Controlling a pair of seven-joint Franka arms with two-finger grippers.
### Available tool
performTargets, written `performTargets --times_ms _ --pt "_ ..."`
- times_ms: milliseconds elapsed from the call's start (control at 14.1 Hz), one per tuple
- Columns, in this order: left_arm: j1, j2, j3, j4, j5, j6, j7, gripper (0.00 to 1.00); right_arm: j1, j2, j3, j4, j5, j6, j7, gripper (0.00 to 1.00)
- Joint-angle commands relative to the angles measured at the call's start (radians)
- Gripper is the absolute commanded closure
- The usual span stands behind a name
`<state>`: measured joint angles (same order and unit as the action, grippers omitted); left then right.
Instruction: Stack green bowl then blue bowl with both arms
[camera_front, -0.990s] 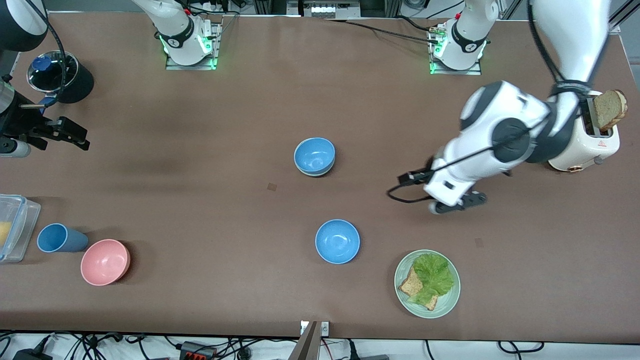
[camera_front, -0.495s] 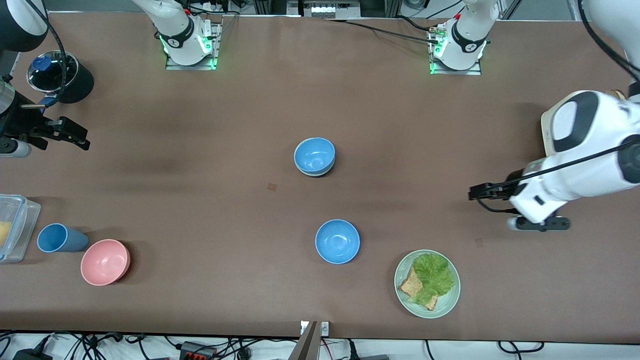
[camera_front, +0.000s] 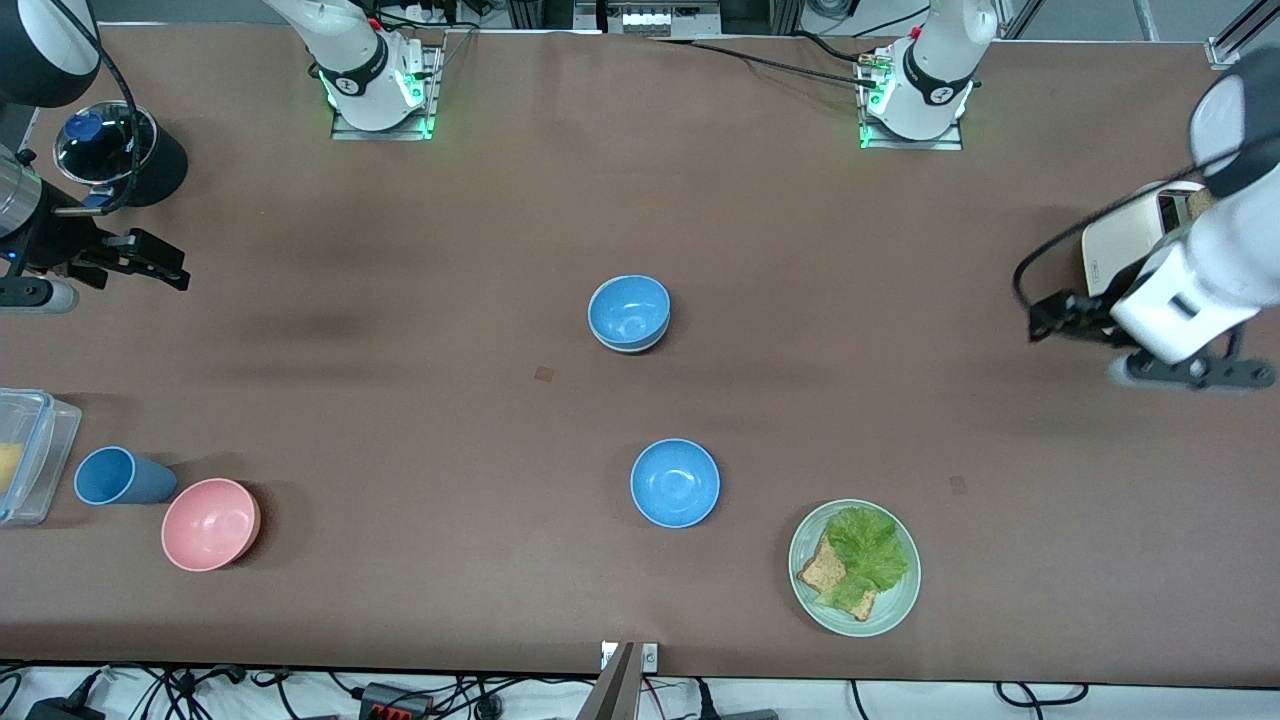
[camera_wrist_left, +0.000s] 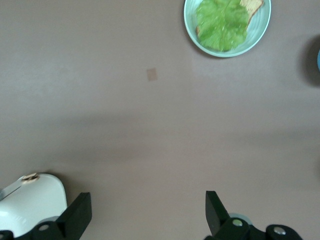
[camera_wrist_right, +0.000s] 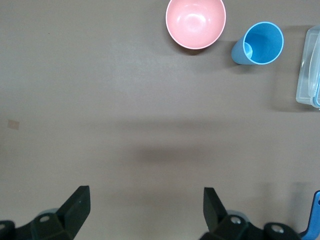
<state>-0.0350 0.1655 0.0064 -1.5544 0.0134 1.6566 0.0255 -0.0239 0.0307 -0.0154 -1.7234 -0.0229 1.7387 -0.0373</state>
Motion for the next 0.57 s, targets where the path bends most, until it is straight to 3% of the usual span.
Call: performTargets --times_ms 0,283,495 --pt "-0.031 -0.026 0.047 -0.024 -0.023 -0.006 0.034 0.00 -0.004 -0.026 0.003 -0.021 0.004 -0.005 0.000 0.00" --pt "-0.029 -0.020 0.050 -0.007 -0.110 -0.009 -0.018 0.00 -0.004 -0.026 0.003 -0.019 0.004 -0.002 0.000 0.00" --pt "-0.029 -0.018 0.052 -0.006 -0.113 -0.018 -0.030 0.00 -0.002 -0.026 0.003 -0.018 0.004 0.001 0.000 0.00"
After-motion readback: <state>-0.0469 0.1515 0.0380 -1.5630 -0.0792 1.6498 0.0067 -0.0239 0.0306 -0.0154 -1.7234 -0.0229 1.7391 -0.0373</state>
